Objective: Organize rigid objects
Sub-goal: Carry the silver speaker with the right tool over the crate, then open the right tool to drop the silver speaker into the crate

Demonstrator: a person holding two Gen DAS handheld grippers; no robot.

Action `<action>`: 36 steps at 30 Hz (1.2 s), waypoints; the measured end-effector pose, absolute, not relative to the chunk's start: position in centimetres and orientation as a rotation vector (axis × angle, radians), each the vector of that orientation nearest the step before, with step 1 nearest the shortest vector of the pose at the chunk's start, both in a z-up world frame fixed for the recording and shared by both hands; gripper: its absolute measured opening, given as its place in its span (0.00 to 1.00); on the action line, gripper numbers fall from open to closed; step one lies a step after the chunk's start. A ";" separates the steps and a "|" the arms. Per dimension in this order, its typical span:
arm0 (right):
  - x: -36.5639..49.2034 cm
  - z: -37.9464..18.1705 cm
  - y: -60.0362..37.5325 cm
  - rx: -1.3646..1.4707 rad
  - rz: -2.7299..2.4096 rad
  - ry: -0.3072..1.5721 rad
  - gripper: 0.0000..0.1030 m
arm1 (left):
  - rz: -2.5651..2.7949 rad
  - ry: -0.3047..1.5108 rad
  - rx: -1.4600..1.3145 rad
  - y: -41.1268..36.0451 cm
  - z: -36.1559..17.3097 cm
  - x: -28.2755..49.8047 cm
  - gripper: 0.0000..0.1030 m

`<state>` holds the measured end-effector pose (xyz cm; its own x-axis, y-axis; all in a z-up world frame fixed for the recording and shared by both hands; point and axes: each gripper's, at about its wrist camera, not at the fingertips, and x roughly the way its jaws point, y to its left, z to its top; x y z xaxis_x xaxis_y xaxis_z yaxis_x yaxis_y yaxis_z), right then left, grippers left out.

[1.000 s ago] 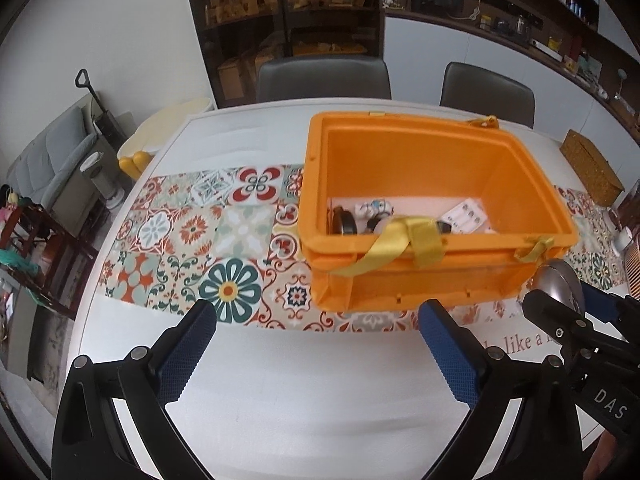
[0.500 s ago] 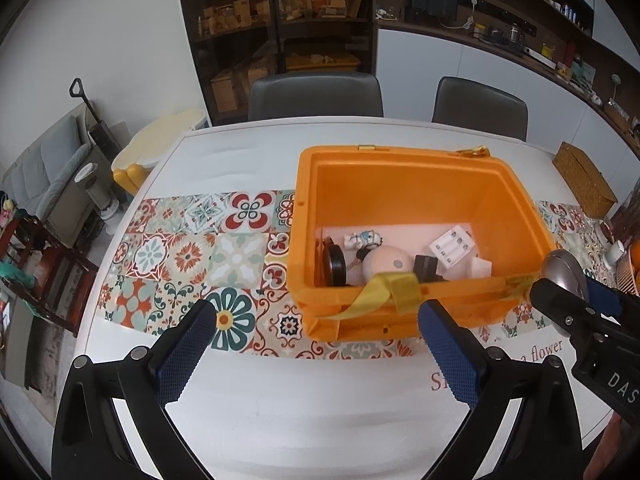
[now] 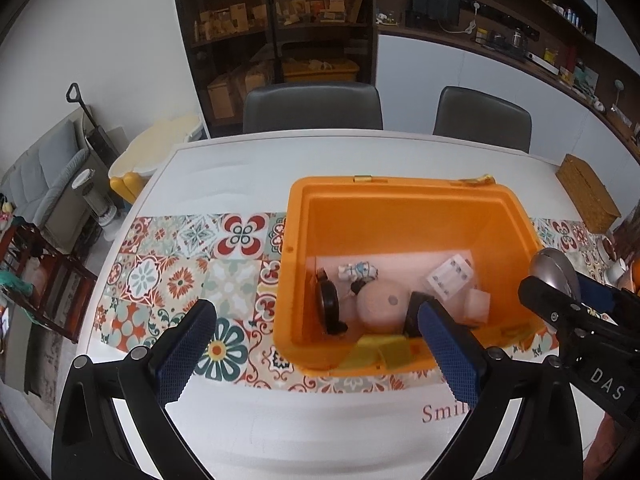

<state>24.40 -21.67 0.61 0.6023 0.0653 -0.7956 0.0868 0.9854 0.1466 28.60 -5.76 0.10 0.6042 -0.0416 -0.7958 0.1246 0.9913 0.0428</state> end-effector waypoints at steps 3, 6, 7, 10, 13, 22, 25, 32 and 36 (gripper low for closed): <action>25.3 0.4 -21.8 0.175 -0.010 0.931 0.57 | -0.089 0.913 0.098 -5.9 0.1 29.4 1.00; 26.4 0.1 -22.0 0.176 -0.012 0.947 0.57 | -0.084 0.922 0.089 -5.9 -0.2 30.4 1.00; 26.6 0.0 -22.0 0.175 -0.013 0.951 0.57 | -0.081 0.927 0.087 -5.9 -0.3 30.7 1.00; 27.4 -0.5 -22.2 0.175 -0.019 0.970 0.57 | -0.077 0.939 0.091 -6.0 -0.7 31.4 1.00; 28.4 -1.2 -22.3 0.166 -0.023 0.997 0.57 | -0.073 0.954 0.095 -6.2 -1.3 31.9 1.00; 30.3 -3.8 -22.8 0.166 -0.034 1.073 0.57 | -0.065 0.992 0.100 -6.6 -2.8 33.0 1.00; 30.5 -4.1 -22.9 0.165 -0.040 1.083 0.58 | -0.064 0.994 0.103 -6.7 -3.0 32.9 1.00; 30.4 -4.0 -23.1 0.148 -0.084 1.076 0.68 | -0.060 0.988 0.107 -6.6 -2.9 32.6 1.00; 29.3 -3.2 -23.5 0.153 -0.113 1.065 0.68 | -0.057 0.975 0.102 -6.2 -2.3 31.6 1.00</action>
